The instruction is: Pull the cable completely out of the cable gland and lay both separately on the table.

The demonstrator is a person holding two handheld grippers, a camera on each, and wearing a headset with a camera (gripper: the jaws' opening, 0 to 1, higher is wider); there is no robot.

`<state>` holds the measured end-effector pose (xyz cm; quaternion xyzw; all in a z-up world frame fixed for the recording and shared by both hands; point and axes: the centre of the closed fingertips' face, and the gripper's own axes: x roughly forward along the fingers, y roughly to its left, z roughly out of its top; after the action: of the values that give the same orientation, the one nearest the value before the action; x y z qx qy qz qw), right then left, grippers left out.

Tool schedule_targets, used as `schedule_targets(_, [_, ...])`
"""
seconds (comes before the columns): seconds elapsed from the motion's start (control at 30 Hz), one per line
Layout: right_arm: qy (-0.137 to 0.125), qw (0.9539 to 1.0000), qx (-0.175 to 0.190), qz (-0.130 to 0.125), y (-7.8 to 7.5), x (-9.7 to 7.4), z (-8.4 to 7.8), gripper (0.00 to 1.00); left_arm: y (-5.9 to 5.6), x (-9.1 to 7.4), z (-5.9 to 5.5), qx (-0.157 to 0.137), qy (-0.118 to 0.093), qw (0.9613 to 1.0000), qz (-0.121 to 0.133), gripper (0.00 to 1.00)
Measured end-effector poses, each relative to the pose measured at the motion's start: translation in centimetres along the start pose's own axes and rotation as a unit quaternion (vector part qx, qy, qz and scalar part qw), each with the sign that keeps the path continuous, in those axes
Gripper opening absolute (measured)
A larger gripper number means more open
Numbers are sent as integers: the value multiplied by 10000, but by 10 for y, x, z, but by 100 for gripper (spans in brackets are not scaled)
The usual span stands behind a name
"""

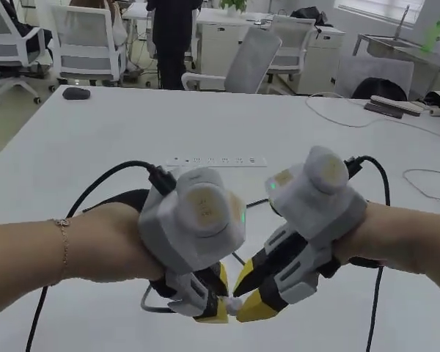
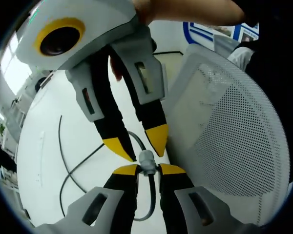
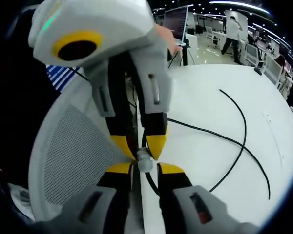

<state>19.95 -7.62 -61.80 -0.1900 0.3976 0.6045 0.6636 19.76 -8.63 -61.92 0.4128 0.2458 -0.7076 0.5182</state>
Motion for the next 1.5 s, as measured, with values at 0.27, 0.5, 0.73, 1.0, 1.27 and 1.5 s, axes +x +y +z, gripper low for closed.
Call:
schedule_targets(0.27, [154,9997,-9,196,1,10,0,13,-1,0,-4,59,39,10000,2,16])
schedule_targets(0.5, [236,9995,-230,27,4,15,2,11,-4,1,-12,-532,-134,9983,-206,16])
schedule_targets(0.73, [296,9976,-471,-415,1,19,4,11,0,1,-17,-1216,-414,9908,-433,15])
schedule_targets(1.0, [377,9857,-1170,-1156,-1,19,6,11,0,-1,-18,-2023,-769,9730,-807,15])
schedule_targets(1.27, [582,9563,-2219,-1813,2,18,8,10,-4,-6,-14,-3293,-1325,9216,-1569,15])
schedule_targets(1.5, [634,9433,-2467,-2128,1,14,11,11,-1,-10,-13,-4187,-1875,8653,-2019,15])
